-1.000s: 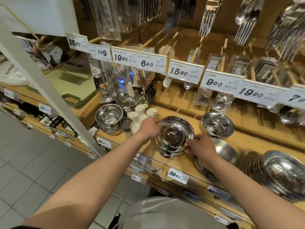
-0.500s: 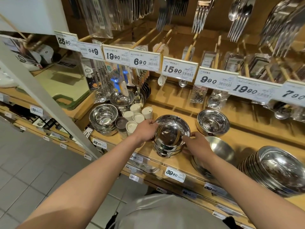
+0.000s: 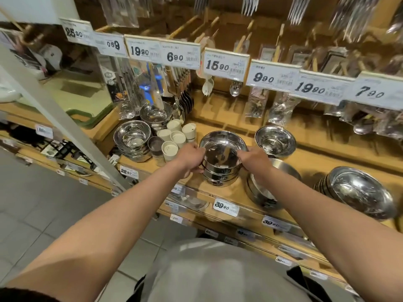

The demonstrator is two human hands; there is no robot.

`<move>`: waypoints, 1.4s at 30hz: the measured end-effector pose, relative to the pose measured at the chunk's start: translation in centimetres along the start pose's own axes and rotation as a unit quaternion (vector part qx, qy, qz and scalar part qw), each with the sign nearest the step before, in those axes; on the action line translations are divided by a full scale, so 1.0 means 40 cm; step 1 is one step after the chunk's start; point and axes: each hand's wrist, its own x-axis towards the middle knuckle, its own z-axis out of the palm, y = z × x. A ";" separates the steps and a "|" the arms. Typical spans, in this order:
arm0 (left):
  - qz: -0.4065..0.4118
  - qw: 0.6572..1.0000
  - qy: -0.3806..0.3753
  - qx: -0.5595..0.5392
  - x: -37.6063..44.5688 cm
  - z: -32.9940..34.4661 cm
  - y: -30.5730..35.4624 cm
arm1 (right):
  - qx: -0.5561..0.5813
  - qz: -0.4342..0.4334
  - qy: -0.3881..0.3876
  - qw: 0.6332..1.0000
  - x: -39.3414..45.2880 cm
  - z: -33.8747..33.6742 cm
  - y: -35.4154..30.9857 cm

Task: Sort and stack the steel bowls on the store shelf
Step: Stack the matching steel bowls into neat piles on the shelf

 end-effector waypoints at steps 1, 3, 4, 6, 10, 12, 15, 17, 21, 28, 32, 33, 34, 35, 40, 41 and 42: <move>-0.003 1.000 -0.002 0.002 -0.004 -0.001 0.006 | 0.004 0.002 -0.002 1.000 -0.002 0.000 0.002; -0.011 1.000 -0.003 0.009 -0.009 -0.002 0.015 | 0.029 0.011 -0.011 0.999 -0.001 0.001 0.009; -0.011 1.000 -0.004 0.013 -0.008 -0.002 0.018 | 0.041 0.019 -0.012 0.999 0.002 0.002 0.010; -0.012 1.000 -0.007 0.025 -0.002 -0.002 0.018 | 0.057 0.032 -0.015 0.998 0.008 0.003 0.016; -0.008 0.999 -0.003 0.050 0.014 0.003 0.004 | 0.090 0.055 -0.027 0.994 0.000 0.008 0.043; -0.015 0.999 -0.010 0.049 0.017 0.007 0.001 | 0.112 0.070 -0.033 0.991 -0.003 0.017 0.053; -0.007 0.999 -0.017 0.048 0.015 0.007 0.000 | 0.116 0.060 -0.021 0.991 0.001 0.028 0.060; -0.005 0.999 -0.019 0.048 0.017 0.001 0.005 | 0.108 0.049 -0.016 0.993 0.003 0.033 0.059; -0.001 0.998 -0.032 0.051 0.022 -0.016 0.013 | 0.127 0.073 0.013 0.989 -0.006 0.052 0.049; 0.011 0.998 -0.052 0.047 0.030 -0.033 0.014 | 0.107 0.085 0.042 0.990 -0.029 0.072 0.038; 0.013 0.997 -0.051 0.049 0.039 -0.039 0.019 | 0.107 0.083 0.059 0.989 -0.035 0.076 0.028; 0.012 0.997 -0.052 0.050 0.042 -0.041 0.020 | 0.110 0.082 0.063 0.989 -0.037 0.077 0.026; 0.010 0.997 -0.053 0.051 0.044 -0.043 0.022 | 0.113 0.082 0.066 0.988 -0.039 0.079 0.025; 0.008 0.997 -0.055 0.052 0.045 -0.044 0.023 | 0.120 0.082 0.069 0.987 -0.040 0.082 0.026; 0.003 0.997 -0.059 0.054 0.050 -0.046 0.015 | 0.151 0.085 0.064 0.983 -0.048 0.097 0.039; 0.002 0.997 -0.059 0.055 0.051 -0.045 0.014 | 0.153 0.083 0.064 0.983 -0.048 0.097 0.041; 0.001 0.997 -0.058 0.056 0.051 -0.045 0.013 | 0.155 0.083 0.063 0.982 -0.050 0.096 0.041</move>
